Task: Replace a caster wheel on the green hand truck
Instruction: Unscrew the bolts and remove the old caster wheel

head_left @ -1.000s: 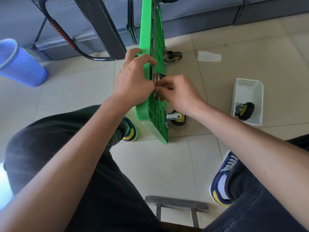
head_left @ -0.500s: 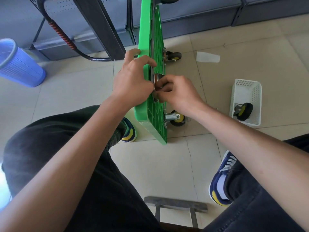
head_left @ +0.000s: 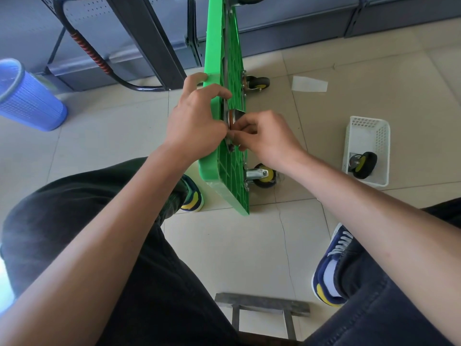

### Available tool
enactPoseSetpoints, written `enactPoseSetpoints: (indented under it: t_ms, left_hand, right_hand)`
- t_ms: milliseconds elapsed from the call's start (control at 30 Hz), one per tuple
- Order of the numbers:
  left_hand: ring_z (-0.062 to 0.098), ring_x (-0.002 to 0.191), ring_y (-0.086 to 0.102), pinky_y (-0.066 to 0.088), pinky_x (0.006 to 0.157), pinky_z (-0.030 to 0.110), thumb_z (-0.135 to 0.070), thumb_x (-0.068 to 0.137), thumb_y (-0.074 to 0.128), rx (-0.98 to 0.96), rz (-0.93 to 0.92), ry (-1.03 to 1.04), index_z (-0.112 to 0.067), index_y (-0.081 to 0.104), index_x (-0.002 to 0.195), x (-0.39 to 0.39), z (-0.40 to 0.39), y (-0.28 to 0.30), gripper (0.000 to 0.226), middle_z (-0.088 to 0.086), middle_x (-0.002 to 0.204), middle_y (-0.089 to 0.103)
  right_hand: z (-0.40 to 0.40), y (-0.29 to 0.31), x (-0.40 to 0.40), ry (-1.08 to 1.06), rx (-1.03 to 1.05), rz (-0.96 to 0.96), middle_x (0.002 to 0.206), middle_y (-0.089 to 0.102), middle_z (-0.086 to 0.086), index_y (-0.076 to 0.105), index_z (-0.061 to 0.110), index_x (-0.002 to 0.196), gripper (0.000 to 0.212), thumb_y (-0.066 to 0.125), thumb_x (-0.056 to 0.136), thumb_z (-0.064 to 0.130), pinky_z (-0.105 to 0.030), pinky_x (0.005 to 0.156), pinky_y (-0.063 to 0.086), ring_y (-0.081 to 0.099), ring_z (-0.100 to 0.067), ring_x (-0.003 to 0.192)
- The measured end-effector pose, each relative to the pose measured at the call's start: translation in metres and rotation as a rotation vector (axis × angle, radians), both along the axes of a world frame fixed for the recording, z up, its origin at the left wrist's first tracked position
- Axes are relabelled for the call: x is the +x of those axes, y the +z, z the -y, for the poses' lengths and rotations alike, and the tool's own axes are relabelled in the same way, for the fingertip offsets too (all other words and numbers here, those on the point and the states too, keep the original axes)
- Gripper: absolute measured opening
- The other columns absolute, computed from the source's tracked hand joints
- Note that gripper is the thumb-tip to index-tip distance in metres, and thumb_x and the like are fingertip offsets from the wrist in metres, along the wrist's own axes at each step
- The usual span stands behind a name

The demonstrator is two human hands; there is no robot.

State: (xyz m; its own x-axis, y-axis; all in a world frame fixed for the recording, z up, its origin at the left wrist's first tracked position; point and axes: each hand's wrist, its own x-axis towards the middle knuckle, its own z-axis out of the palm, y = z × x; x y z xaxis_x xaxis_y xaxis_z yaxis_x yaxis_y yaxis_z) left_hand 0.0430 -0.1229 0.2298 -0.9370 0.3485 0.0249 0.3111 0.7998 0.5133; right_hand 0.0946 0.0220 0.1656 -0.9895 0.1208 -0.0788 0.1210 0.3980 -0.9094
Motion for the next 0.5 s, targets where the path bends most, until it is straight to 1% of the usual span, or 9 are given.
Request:
enactPoseSetpoints:
  t_ms: [233,400,500]
  left_hand:
    - [0.021,0.124,0.05,0.046,0.092,0.033,0.0,0.074,0.066,-0.008,-0.013,-0.002,-0.03,0.065,0.125,-0.0003,0.0003,-0.0007,0.059,-0.002,0.153,0.033]
    - [0.022,0.124,0.05,0.048,0.095,0.039,-0.001,0.074,0.068,0.0,-0.002,-0.006,-0.03,0.065,0.124,0.0002,0.0006,-0.0006,0.057,-0.002,0.153,0.034]
    - [0.022,0.127,0.049,0.046,0.096,0.037,-0.002,0.074,0.069,0.003,0.003,-0.005,-0.03,0.066,0.123,-0.0002,0.0008,-0.0004,0.057,-0.002,0.153,0.033]
  right_hand:
    - [-0.0001,0.0041,0.0025,0.039,0.048,-0.024,0.076,0.073,0.003,0.076,0.018,0.091,0.011,0.077,0.09,0.029,-0.044,0.077,0.059,0.07,-0.016,0.072]
    - [0.0003,0.0032,0.0042,0.045,-0.005,-0.047,0.075,0.073,0.004,0.073,0.016,0.097,0.011,0.079,0.087,0.017,-0.042,0.077,0.059,0.07,-0.01,0.069]
    - [0.0007,0.0023,0.0034,0.035,-0.049,-0.066,0.075,0.073,0.001,0.072,0.016,0.094,0.007,0.077,0.088,0.018,-0.043,0.076,0.059,0.07,-0.013,0.067]
